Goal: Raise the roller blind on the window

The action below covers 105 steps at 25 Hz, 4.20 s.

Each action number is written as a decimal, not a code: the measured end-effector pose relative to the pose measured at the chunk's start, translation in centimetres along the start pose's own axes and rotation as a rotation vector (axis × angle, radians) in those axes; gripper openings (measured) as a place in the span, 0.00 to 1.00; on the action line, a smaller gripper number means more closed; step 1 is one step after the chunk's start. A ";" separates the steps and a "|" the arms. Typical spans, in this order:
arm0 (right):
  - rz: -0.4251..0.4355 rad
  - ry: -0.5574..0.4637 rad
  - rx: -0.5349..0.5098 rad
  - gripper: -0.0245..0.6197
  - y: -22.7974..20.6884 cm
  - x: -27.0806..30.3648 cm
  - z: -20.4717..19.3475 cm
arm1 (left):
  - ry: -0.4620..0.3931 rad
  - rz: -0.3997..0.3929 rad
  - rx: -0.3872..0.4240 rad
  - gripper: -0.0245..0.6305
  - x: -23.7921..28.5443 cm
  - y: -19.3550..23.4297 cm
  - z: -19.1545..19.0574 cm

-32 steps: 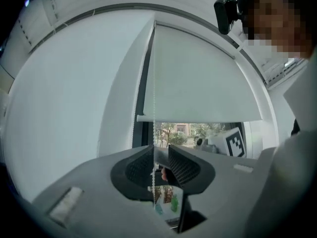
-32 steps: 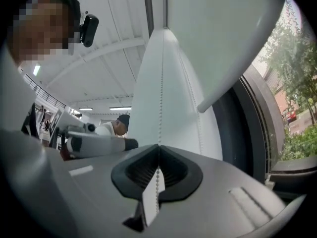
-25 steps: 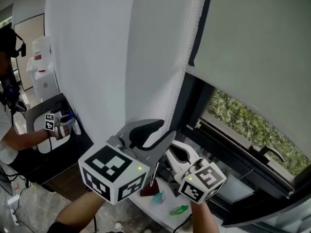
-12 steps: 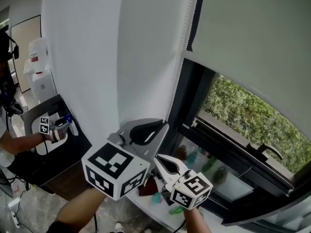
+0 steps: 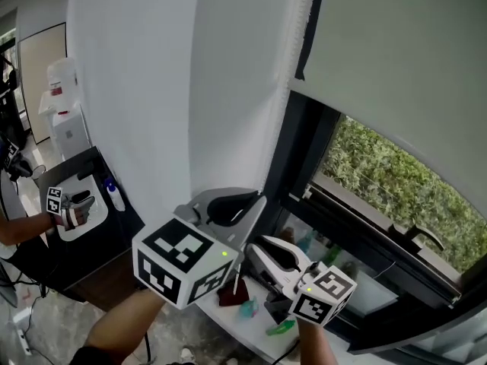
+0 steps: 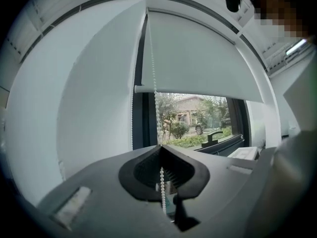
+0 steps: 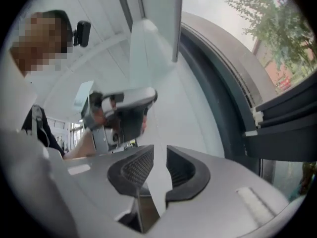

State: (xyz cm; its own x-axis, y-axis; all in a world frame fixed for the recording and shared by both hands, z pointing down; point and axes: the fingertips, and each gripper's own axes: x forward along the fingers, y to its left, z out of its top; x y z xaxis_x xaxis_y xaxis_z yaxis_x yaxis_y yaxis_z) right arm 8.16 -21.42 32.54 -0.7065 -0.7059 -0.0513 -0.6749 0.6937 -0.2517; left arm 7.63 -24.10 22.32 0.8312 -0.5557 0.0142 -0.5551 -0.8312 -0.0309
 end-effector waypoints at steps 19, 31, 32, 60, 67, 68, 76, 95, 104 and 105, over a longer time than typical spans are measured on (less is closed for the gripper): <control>0.016 -0.141 -0.231 0.15 3.5 3.2 14.5 | 0.199 -0.006 -0.007 0.05 -0.2 -1.2 -9.6; 0.006 -0.134 -0.253 0.06 4.2 3.7 14.5 | 0.231 -0.012 -0.037 0.05 -0.7 -1.6 -12.0; 0.008 -0.136 -0.247 0.06 4.2 3.7 14.5 | 0.224 -0.012 -0.034 0.06 -0.7 -1.7 -11.9; -0.074 0.050 -0.150 0.05 0.8 2.6 -0.2 | -0.070 -0.017 -0.087 0.25 -1.6 0.2 1.6; -0.076 0.107 -0.121 0.05 0.5 2.1 -3.5 | -0.071 -0.013 -0.055 0.24 -0.8 0.2 1.9; -0.077 0.107 -0.119 0.05 0.5 2.0 -3.6 | -0.068 -0.006 -0.042 0.20 -0.7 0.2 1.8; -0.073 0.148 -0.099 0.05 -0.4 1.6 -3.4 | -0.051 -0.004 0.001 0.06 -0.6 -0.4 1.5; 0.091 -0.142 -0.144 0.13 4.2 1.8 14.7 | 0.084 0.023 -0.024 0.06 -1.6 -0.6 -5.9; 0.085 -0.129 -0.239 0.16 5.6 4.6 16.3 | 0.118 0.027 -0.048 0.06 -1.8 -0.4 -8.3; 0.082 -0.133 -0.239 0.14 5.6 4.7 16.3 | 0.125 0.027 -0.055 0.06 -1.8 -0.3 -8.8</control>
State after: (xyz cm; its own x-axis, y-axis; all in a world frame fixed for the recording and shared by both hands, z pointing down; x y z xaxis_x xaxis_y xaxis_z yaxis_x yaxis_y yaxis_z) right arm 4.59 -23.20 15.11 -0.7372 -0.6476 -0.1928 -0.6589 0.7522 -0.0069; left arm 6.08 -23.02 31.08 0.8076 -0.5732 0.1389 -0.5811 -0.8135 0.0218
